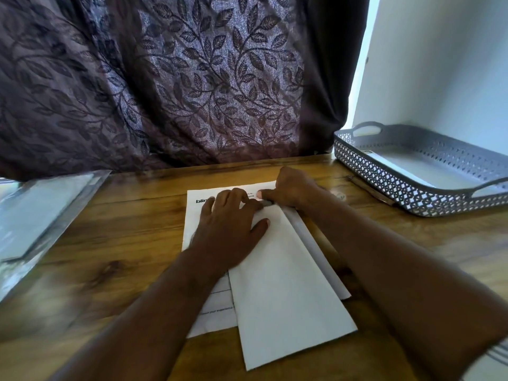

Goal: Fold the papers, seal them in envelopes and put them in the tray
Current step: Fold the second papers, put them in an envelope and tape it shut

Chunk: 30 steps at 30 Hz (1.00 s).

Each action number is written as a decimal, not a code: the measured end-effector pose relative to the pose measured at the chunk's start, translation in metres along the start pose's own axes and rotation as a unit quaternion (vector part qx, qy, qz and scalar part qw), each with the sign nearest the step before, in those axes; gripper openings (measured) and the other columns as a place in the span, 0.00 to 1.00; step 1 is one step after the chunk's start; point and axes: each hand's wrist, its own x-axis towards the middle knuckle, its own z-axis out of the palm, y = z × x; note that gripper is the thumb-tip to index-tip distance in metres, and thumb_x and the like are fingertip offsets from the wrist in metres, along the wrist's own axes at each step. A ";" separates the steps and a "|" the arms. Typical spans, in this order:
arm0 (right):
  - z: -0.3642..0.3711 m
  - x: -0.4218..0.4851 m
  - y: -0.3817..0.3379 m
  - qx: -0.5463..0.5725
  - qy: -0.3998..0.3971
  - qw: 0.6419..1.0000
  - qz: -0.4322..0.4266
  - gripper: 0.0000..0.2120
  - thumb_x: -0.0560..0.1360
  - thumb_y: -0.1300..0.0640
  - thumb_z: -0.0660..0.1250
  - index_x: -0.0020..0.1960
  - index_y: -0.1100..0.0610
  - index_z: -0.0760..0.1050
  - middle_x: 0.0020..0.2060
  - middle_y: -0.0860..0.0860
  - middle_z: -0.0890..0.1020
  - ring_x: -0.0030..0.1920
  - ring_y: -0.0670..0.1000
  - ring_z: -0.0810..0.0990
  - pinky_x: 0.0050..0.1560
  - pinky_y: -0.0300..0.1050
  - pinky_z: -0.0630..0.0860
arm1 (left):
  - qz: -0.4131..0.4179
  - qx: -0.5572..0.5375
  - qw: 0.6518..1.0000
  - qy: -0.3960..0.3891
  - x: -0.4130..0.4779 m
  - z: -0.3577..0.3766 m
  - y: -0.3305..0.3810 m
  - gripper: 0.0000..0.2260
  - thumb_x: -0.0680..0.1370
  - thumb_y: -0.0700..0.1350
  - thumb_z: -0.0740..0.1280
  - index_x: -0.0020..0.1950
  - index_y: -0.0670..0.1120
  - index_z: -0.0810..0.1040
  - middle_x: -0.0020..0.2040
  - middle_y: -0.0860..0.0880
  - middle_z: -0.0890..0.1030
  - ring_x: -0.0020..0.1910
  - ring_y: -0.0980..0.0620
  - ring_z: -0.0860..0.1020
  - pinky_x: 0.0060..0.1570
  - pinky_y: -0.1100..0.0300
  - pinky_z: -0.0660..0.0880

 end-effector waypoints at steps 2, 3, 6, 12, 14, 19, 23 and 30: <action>-0.004 -0.002 0.004 0.083 -0.018 0.996 0.011 0.23 0.77 0.38 0.67 0.40 0.60 0.76 0.31 0.53 0.78 0.31 0.52 0.76 0.34 0.42 0.69 | -0.006 -0.002 1.000 0.001 0.001 0.002 -0.002 0.21 0.81 0.63 0.56 0.70 0.56 0.70 0.70 0.50 0.69 0.72 0.48 0.65 0.72 0.46 0.62; -0.007 -0.004 0.006 0.121 -0.030 0.992 0.015 0.24 0.79 0.40 0.66 0.39 0.62 0.78 0.29 0.55 0.79 0.27 0.51 0.75 0.33 0.41 0.70 | -0.008 -0.008 1.000 0.000 0.001 0.003 -0.002 0.21 0.81 0.63 0.56 0.71 0.55 0.69 0.70 0.50 0.69 0.71 0.47 0.65 0.71 0.46 0.63; -0.014 -0.012 0.008 0.139 -0.065 0.988 0.006 0.21 0.77 0.45 0.71 0.45 0.65 0.81 0.33 0.57 0.81 0.27 0.51 0.74 0.32 0.42 0.70 | -0.009 -0.018 1.000 -0.014 0.002 0.005 -0.003 0.22 0.81 0.63 0.55 0.74 0.59 0.65 0.72 0.49 0.67 0.73 0.47 0.63 0.72 0.45 0.62; -0.012 -0.011 0.004 0.151 -0.060 0.986 0.031 0.16 0.74 0.51 0.76 0.52 0.63 0.77 0.36 0.58 0.84 0.30 0.52 0.78 0.38 0.46 0.76 | -0.010 0.002 0.999 -0.035 0.002 0.003 -0.002 0.23 0.81 0.64 0.52 0.76 0.63 0.64 0.76 0.49 0.64 0.76 0.46 0.59 0.74 0.42 0.58; -0.010 -0.009 0.006 0.166 -0.065 0.983 0.035 0.13 0.75 0.53 0.75 0.50 0.62 0.77 0.34 0.57 0.83 0.28 0.51 0.78 0.39 0.47 0.78 | -0.009 0.004 0.999 -0.038 0.001 0.002 -0.001 0.24 0.81 0.65 0.51 0.76 0.63 0.64 0.76 0.49 0.64 0.76 0.46 0.59 0.74 0.42 0.58; -0.014 -0.009 0.013 0.203 -0.099 0.973 0.038 0.13 0.73 0.60 0.77 0.52 0.56 0.74 0.37 0.58 0.85 0.28 0.49 0.78 0.37 0.46 0.78 | -0.015 0.011 0.999 -0.032 0.000 0.002 0.000 0.24 0.81 0.66 0.52 0.76 0.63 0.65 0.76 0.49 0.64 0.76 0.46 0.59 0.75 0.41 0.57; -0.015 -0.011 0.014 0.222 -0.106 0.968 0.039 0.18 0.71 0.64 0.77 0.57 0.56 0.75 0.47 0.60 0.86 0.32 0.50 0.78 0.41 0.46 0.78 | 0.002 0.013 1.000 -0.004 0.000 0.000 -0.001 0.23 0.81 0.64 0.55 0.74 0.61 0.70 0.74 0.50 0.67 0.75 0.48 0.60 0.75 0.42 0.58; -0.015 -0.018 0.018 0.240 -0.091 0.966 0.045 0.09 0.75 0.66 0.71 0.54 0.60 0.78 0.39 0.59 0.83 0.32 0.51 0.78 0.40 0.47 0.77 | 0.015 0.004 1.000 0.017 0.003 -0.002 0.001 0.18 0.80 0.64 0.59 0.63 0.57 0.75 0.70 0.52 0.72 0.72 0.50 0.65 0.72 0.46 0.62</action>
